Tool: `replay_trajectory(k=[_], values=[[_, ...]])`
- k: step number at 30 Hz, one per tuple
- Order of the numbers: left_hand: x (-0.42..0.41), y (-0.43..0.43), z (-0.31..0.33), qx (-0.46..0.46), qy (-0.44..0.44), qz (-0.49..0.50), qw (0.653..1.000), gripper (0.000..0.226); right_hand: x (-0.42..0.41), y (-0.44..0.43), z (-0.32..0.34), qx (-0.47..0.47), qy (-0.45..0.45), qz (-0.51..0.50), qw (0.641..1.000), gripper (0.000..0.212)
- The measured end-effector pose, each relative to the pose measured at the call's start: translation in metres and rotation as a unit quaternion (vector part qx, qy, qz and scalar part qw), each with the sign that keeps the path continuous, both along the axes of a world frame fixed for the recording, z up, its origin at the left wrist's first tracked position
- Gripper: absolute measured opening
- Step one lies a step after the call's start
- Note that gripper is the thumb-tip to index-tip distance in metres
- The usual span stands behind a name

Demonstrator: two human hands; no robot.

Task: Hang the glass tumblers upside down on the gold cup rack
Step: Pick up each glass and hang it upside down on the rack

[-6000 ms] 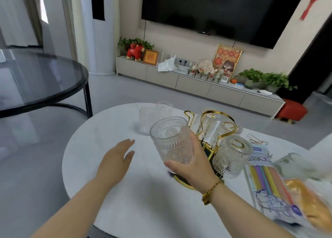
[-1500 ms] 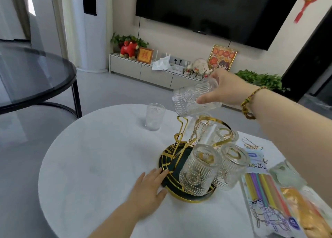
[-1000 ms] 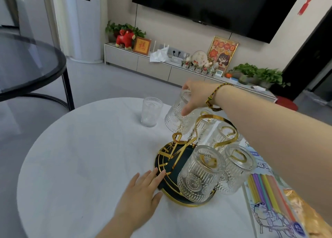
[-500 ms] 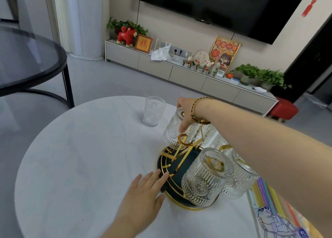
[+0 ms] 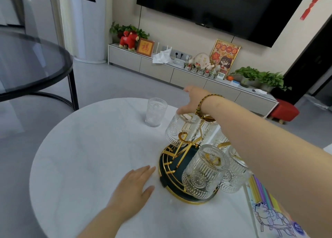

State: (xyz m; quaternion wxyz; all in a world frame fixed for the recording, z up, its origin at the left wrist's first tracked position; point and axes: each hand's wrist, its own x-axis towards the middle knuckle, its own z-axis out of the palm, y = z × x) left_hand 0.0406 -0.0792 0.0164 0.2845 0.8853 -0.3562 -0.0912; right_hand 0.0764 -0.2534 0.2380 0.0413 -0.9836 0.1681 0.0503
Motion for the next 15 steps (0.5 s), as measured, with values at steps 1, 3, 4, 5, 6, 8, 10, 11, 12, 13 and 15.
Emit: replay_trajectory(k=[1,3,4,5,6,8,10,11,12,13,15], values=[[0.004,0.011,0.001,0.006,-0.019,0.021,1.000,0.048,-0.007,0.009,0.001,0.031,-0.056,0.000,0.998,0.069],[0.014,0.033,0.002,0.020,-0.053,0.064,0.996,0.047,-0.021,0.030,-0.006,0.098,-0.173,0.019,0.980,0.052],[0.019,0.042,0.003,0.026,-0.056,0.087,0.994,0.049,-0.028,0.042,-0.014,0.131,-0.220,0.031,0.966,0.045],[0.025,0.052,0.003,0.043,-0.055,0.106,0.992,0.051,-0.033,0.056,-0.024,0.171,-0.257,0.038,0.950,0.039],[0.029,0.061,0.002,0.071,-0.056,0.122,0.988,0.051,-0.036,0.069,-0.036,0.219,-0.284,0.036,0.933,0.035],[0.038,0.074,-0.003,0.125,-0.062,0.143,0.980,0.051,-0.034,0.093,-0.069,0.310,-0.294,0.014,0.904,0.033],[0.041,0.078,-0.007,0.140,-0.060,0.154,0.976,0.054,-0.019,0.108,-0.104,0.360,-0.263,-0.033,0.895,0.042],[0.043,0.078,-0.010,0.136,-0.059,0.157,0.976,0.054,-0.007,0.110,-0.123,0.376,-0.245,-0.070,0.891,0.049],[0.044,0.078,-0.012,0.132,-0.060,0.158,0.977,0.055,0.005,0.109,-0.138,0.392,-0.233,-0.114,0.883,0.057],[0.044,0.077,-0.013,0.126,-0.063,0.159,0.977,0.055,0.016,0.104,-0.149,0.404,-0.228,-0.161,0.871,0.065],[0.044,0.077,-0.016,0.129,-0.068,0.160,0.976,0.057,0.040,0.090,-0.170,0.415,-0.233,-0.253,0.842,0.077]])
